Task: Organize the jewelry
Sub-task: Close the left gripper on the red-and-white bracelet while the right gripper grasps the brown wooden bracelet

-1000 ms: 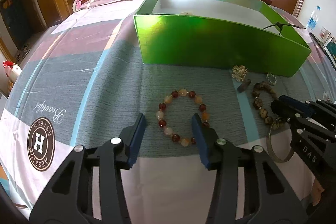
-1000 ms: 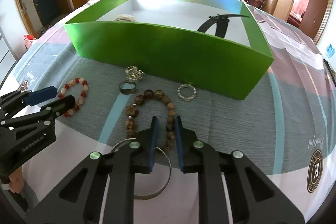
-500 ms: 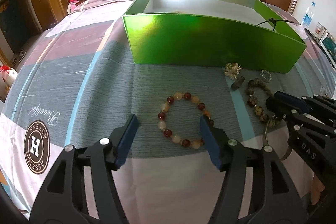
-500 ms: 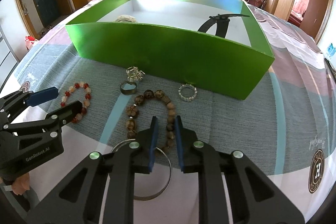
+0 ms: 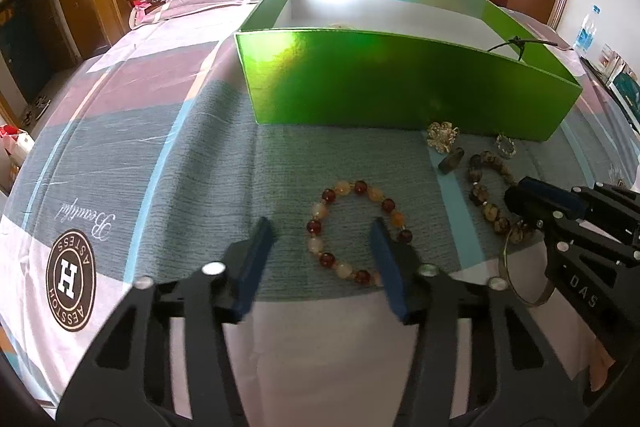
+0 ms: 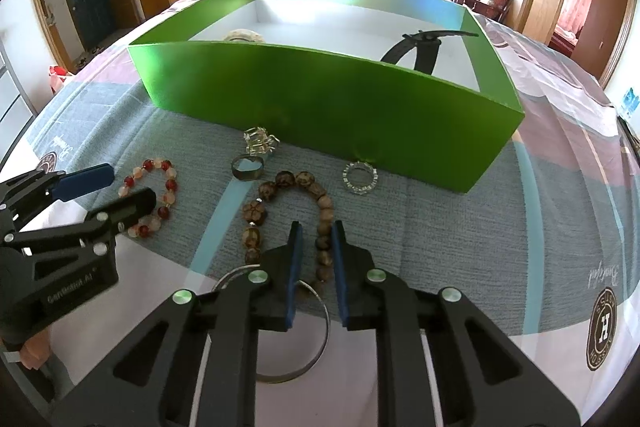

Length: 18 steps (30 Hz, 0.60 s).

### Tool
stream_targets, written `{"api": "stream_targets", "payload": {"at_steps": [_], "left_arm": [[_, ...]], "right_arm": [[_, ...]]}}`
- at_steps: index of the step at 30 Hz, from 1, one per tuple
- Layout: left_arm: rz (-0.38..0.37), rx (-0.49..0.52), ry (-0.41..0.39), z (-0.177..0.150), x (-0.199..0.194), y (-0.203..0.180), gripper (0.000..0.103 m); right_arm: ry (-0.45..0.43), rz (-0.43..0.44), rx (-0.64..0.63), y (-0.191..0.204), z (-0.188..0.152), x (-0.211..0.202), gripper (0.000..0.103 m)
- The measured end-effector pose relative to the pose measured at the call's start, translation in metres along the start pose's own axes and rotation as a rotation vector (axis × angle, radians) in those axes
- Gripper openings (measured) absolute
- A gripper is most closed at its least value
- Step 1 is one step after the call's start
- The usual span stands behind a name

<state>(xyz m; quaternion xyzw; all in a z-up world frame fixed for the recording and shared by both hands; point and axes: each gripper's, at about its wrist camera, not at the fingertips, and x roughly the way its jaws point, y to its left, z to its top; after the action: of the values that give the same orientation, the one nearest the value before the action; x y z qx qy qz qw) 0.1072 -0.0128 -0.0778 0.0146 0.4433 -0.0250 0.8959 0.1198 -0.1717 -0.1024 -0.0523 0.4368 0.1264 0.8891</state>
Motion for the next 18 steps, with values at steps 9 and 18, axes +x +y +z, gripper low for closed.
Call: {"api": "stream_targets", "payload": {"at_steps": [9, 18], "left_arm": [[-0.001, -0.027, 0.007, 0.0020, -0.0010, 0.0054, 0.008], [0.012, -0.034, -0.005, 0.0023, -0.0057, 0.0068, 0.008]], "right_arm": [[-0.006, 0.010, 0.012, 0.0004, -0.0008, -0.0010, 0.008], [-0.010, 0.010, 0.021, -0.0012, -0.0003, -0.0012, 0.008]]}}
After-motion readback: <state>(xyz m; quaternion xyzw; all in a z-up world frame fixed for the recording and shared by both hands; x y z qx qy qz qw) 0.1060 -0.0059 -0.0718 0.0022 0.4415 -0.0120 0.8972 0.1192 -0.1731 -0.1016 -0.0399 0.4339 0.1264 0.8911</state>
